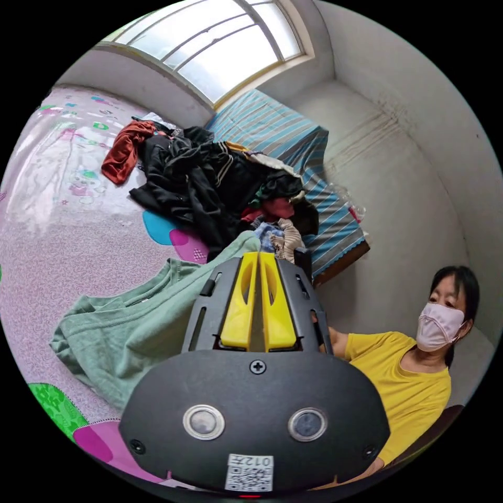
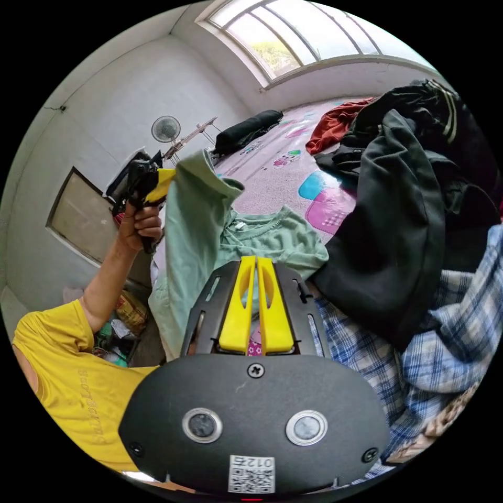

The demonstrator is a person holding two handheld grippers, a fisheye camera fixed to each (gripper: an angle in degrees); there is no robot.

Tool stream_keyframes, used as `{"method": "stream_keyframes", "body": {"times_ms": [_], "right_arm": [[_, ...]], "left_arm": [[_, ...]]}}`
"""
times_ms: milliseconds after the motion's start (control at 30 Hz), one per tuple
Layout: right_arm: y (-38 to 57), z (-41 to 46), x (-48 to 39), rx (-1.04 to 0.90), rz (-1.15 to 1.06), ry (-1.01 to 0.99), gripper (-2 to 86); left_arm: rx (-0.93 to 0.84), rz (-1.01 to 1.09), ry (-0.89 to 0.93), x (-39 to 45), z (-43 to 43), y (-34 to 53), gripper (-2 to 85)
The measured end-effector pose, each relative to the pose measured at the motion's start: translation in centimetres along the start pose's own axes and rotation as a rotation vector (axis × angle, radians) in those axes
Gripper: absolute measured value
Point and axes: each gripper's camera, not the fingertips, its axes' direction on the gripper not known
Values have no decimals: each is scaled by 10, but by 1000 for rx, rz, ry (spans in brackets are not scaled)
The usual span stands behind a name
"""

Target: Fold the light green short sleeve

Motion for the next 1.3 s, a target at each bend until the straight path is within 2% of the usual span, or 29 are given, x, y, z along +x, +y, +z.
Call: {"method": "stream_keyframes", "body": {"times_ms": [267, 500, 633, 767, 1000, 1133, 1300], "right_arm": [[-31, 115, -70, -288, -321, 229, 64], [-31, 170, -93, -385, -403, 304, 27], [-30, 149, -104, -256, -404, 271, 11], [-40, 128, -92, -130, -337, 14, 9], [-63, 158, -50, -258, -212, -105, 15], [-72, 105, -30, -221, -165, -146, 17], [-51, -5, 15, 3, -110, -121, 20]], "left_arm": [[74, -19, 125, -19, -30, 30, 4], [73, 2, 138, -15, -43, 35, 4], [89, -5, 137, -16, -49, 40, 4], [102, -9, 145, -19, -51, 45, 4], [123, -51, 133, -28, -41, 50, 4], [123, -66, 143, -31, -31, 49, 3], [108, -70, 150, -33, -20, 52, 3]]}}
